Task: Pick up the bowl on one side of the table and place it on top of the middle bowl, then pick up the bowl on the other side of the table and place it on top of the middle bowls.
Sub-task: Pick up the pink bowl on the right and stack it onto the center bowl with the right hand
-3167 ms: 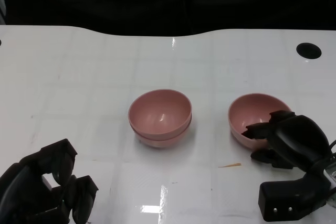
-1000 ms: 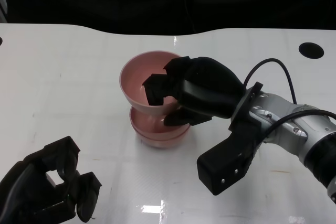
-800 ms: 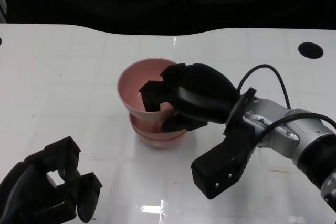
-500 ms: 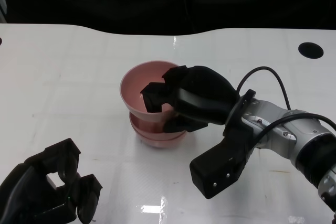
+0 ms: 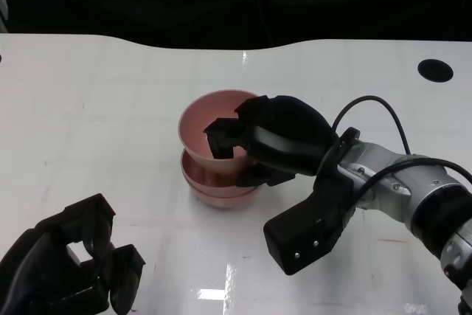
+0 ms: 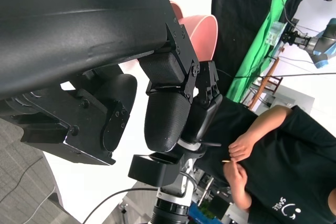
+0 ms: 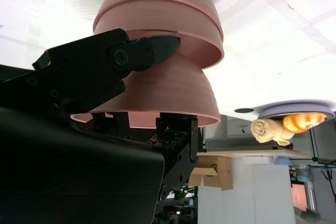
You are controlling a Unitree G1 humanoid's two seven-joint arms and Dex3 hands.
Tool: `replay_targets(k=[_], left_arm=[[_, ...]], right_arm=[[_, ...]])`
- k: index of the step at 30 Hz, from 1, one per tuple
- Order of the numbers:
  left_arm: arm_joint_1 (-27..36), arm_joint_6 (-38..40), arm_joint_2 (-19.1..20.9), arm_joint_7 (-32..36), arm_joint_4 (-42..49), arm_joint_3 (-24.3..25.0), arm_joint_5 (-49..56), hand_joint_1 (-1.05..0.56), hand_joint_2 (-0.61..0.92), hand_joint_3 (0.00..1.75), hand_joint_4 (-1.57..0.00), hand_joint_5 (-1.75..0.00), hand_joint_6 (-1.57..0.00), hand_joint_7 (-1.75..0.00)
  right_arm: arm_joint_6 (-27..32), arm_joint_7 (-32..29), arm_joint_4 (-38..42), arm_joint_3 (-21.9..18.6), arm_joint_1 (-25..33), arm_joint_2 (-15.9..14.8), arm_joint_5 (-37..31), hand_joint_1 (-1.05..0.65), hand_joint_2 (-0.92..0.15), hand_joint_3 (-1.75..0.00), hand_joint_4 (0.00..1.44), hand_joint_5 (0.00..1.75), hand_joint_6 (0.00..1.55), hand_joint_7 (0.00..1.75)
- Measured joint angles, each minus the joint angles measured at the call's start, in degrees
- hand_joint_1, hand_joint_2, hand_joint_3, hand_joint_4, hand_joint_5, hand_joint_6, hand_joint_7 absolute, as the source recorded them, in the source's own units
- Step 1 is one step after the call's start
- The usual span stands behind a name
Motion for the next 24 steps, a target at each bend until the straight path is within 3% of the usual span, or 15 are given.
replay_targets(k=[6,11,15,17,20,23,24], left_arm=[[0.05,0.0,0.0,0.4,-0.09,-0.03,0.0,0.15,0.75,1.59,-1.09,-1.75,-0.9,-1.75],[0.07,0.0,0.0,0.44,-0.1,-0.13,0.08,0.16,0.75,1.59,-1.09,-1.75,-0.9,-1.75],[0.08,0.0,0.0,0.46,-0.18,-0.21,0.14,0.15,0.75,1.58,-1.09,-1.75,-0.9,-1.75],[0.08,0.0,0.0,0.46,-0.18,-0.24,0.14,0.16,0.76,1.59,-1.09,-1.75,-0.9,-1.75],[0.08,0.0,-0.06,0.47,-0.19,-0.27,0.14,0.16,0.76,1.59,-1.09,-1.75,-0.9,-1.75],[0.08,0.0,-0.11,0.48,-0.24,-0.31,0.14,0.15,0.76,1.59,-1.09,-1.75,-0.9,-1.75],[0.09,0.0,-0.11,0.48,-0.3,-0.34,0.15,0.15,0.76,1.58,-1.09,-1.75,-0.9,-1.75]], right_arm=[[0.64,0.13,0.29,0.87,0.0,0.57,-0.03,-0.27,-0.9,-0.19,0.84,1.75,0.59,1.7],[1.48,0.33,0.61,1.43,0.0,0.87,-0.07,-0.29,-0.92,-0.19,0.84,1.75,0.63,1.57],[1.63,0.77,1.07,1.66,-0.02,1.14,-0.06,-0.31,-0.92,-0.21,0.83,1.75,0.71,1.32],[1.81,0.88,1.32,1.81,-0.02,1.4,-0.07,-0.31,-0.92,-0.19,0.82,1.75,0.78,1.08],[2.11,0.88,1.71,2.18,-0.04,1.58,-0.11,-0.32,-0.92,-0.18,0.81,1.75,0.83,0.98],[2.26,0.85,1.99,2.47,-0.42,1.68,-0.19,-0.34,-0.92,-0.18,0.81,1.75,0.79,1.11],[2.33,0.83,2.09,2.55,-0.48,1.71,-0.21,-0.35,-0.92,-0.16,0.81,1.72,0.83,0.91]])
